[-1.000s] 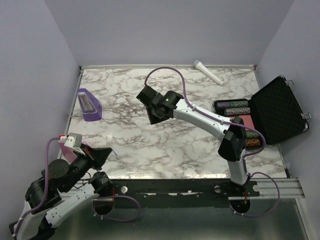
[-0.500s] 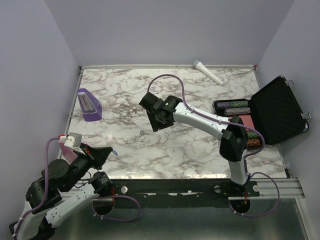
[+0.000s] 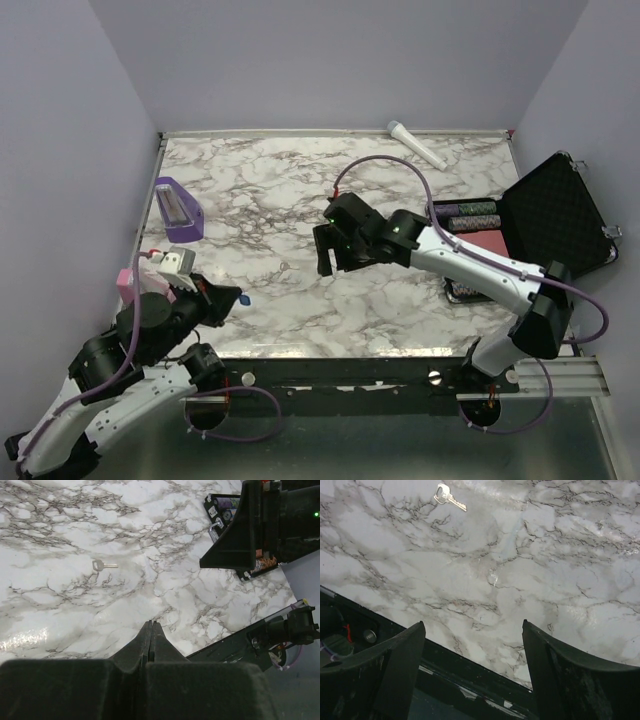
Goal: Remove the keys from the keyring
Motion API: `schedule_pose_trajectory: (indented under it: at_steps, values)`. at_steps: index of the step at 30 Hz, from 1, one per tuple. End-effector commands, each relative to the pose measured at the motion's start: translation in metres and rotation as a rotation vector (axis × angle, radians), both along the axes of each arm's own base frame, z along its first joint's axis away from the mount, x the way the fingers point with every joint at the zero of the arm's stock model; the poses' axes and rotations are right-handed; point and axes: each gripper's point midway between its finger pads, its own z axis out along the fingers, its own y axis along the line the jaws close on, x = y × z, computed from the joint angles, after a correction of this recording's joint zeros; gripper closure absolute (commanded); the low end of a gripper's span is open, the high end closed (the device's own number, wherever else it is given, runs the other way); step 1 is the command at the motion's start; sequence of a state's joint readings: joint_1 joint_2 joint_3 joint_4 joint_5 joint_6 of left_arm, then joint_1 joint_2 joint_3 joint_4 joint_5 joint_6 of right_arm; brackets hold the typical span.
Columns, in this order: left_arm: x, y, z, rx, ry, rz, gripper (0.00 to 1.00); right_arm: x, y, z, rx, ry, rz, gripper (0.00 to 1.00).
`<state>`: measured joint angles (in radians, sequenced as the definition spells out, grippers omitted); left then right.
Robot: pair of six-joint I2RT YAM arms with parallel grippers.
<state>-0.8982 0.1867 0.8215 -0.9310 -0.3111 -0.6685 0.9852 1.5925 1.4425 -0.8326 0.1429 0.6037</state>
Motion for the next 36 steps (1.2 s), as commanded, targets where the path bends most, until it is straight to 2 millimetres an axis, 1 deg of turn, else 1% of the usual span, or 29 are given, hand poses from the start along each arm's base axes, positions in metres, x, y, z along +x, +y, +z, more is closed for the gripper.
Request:
schedule_pose_trajectory:
  at_steps: [1,3,5,10,15,19,24,28,29,32,34,36]
  values:
    - [0.007,-0.026,0.007,-0.023,0.023,-0.048,1.00,-0.004,-0.005,0.020,0.104,-0.024,-0.059,0.12]
    - [0.013,-0.035,0.004,-0.015,0.042,-0.050,1.00,-0.007,-0.013,0.030,0.128,-0.042,-0.082,0.06]
    - [0.020,-0.044,0.002,-0.006,0.059,-0.047,1.00,-0.009,-0.019,0.039,0.152,-0.057,-0.096,0.04]
    - [0.036,-0.071,0.002,-0.003,0.080,-0.066,1.00,-0.017,-0.032,0.053,0.186,-0.071,-0.117,0.04]
    - [0.048,-0.095,0.007,-0.019,0.095,-0.091,1.00,-0.022,-0.045,0.063,0.210,-0.089,-0.141,0.04]
    - [0.057,-0.112,0.010,-0.013,0.088,-0.117,1.00,-0.027,-0.052,0.075,0.254,-0.106,-0.146,0.04]
    - [0.071,-0.127,0.010,0.025,0.091,-0.119,1.00,-0.032,-0.061,0.085,0.261,-0.118,-0.150,0.04]
    - [0.080,-0.139,0.009,0.043,0.096,-0.125,1.00,-0.034,-0.066,0.088,0.262,-0.126,-0.155,0.04]
    - [0.083,-0.141,0.009,0.046,0.096,-0.124,0.96,-0.034,-0.067,0.088,0.262,-0.128,-0.155,0.04]
    - [0.090,-0.146,0.005,0.079,0.102,-0.117,0.72,-0.036,-0.069,0.088,0.262,-0.123,-0.152,0.04]
    - [0.092,-0.151,0.006,0.093,0.102,-0.128,0.52,-0.037,-0.070,0.088,0.264,-0.123,-0.151,0.04]
    - [0.093,-0.155,0.006,0.100,0.109,-0.138,0.44,-0.037,-0.070,0.088,0.263,-0.121,-0.150,0.04]
